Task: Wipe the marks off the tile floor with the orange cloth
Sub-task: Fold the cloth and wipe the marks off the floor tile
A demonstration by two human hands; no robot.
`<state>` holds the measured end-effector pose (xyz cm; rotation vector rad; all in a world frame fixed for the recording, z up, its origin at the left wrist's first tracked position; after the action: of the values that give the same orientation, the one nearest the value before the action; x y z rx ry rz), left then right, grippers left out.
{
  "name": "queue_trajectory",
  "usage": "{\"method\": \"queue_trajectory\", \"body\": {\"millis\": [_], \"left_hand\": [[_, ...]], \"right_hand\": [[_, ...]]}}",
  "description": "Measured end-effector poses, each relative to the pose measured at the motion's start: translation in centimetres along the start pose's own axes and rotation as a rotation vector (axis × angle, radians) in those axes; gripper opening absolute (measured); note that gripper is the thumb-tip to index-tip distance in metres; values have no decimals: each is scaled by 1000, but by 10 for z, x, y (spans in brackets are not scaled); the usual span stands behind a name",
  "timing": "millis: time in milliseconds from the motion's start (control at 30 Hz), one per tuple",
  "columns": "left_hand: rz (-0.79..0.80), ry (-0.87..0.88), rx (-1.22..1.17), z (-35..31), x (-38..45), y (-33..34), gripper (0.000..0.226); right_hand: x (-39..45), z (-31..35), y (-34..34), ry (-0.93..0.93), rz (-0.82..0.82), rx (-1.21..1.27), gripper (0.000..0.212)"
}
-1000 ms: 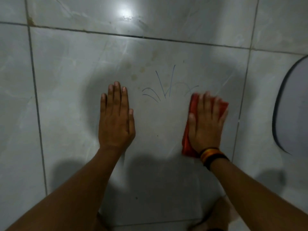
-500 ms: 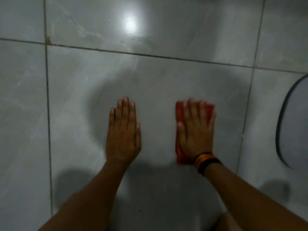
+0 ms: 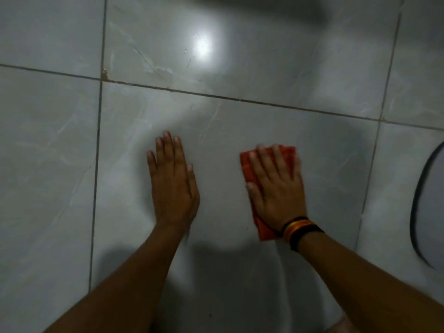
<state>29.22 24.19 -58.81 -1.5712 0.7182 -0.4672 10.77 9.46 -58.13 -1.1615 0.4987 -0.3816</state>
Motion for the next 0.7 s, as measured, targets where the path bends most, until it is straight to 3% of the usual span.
{"method": "queue_trajectory", "body": {"millis": [167,233,333,467,600,700], "left_hand": [[9,35,48,3,5,8,64],[8,36,59,4,5,8,64],[7,47,74,3,7,6,64],[16,59,89,2,6,3,64],[7,70,98,4,5,4,65],[-10,75,100,5,6,6,64]], "right_hand": [[71,-4,-13,491,-186,3,69],[122,11,-17,554,-249,39,70],[167,50,-12,303,-203,32,68],[108,65,7,-124,-10,17,68],[25,13,1,-77,26,0,70],[57,-10,-10,146,-48,-13,66]]}}
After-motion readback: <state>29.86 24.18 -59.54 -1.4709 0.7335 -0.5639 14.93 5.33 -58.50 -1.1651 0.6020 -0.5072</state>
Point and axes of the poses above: each hand's wrist, its own x-axis towards the middle knuckle, its own y-axis out of the palm, z = x × y, the point moved 3 cm from there along x, towards the middle knuckle, and after that the axes turned 12 degrees about x, right-handed, at the moved point
